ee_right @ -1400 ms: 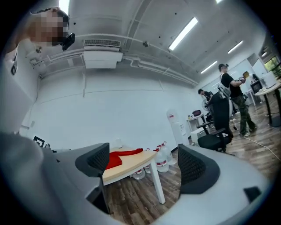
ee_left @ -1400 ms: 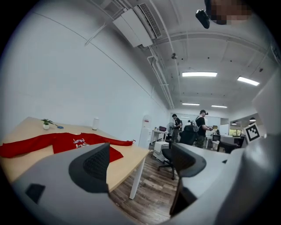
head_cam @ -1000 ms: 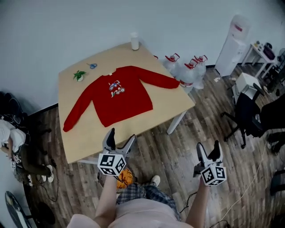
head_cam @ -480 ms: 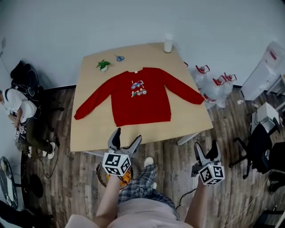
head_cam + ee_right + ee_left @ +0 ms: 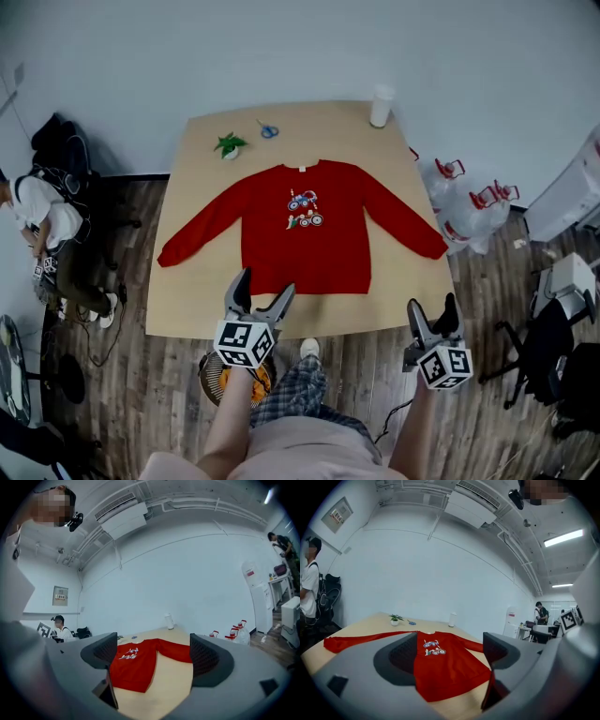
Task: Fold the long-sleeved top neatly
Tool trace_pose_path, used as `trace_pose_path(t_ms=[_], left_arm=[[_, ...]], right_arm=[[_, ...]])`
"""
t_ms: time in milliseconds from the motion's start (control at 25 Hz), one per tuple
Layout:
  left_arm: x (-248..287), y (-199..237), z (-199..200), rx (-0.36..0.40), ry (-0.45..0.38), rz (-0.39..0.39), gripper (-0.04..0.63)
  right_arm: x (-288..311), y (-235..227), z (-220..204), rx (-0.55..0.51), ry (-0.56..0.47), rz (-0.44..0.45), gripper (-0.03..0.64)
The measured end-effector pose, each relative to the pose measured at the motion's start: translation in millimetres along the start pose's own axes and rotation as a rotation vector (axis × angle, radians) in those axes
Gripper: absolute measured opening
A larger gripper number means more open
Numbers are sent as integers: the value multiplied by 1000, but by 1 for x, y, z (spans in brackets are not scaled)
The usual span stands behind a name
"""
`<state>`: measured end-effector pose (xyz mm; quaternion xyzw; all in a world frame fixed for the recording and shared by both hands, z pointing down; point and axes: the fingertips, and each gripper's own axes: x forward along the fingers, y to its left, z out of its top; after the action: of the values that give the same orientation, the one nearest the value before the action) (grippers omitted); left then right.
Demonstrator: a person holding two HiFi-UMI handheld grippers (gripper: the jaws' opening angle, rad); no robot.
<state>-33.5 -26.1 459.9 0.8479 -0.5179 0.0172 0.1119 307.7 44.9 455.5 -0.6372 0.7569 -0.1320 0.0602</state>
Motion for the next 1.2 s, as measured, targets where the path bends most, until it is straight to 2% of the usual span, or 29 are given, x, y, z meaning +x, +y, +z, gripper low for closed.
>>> trace_pose_path(t_ms=[520,840,1000,1200], left_arm=[[85,56,30,-19,-14,69,420],[90,77,40,-47,-43,185,420],[92,81,45,-40,-46,218,420],[81,101,49,-36,-37,278,420]], right_arm=[[134,-5,21,-22,20,91,459],[174,-2,31,-28,44,177,456],[194,-2,39,-26,47,214,454],[228,28,49,-65,75,289,448]])
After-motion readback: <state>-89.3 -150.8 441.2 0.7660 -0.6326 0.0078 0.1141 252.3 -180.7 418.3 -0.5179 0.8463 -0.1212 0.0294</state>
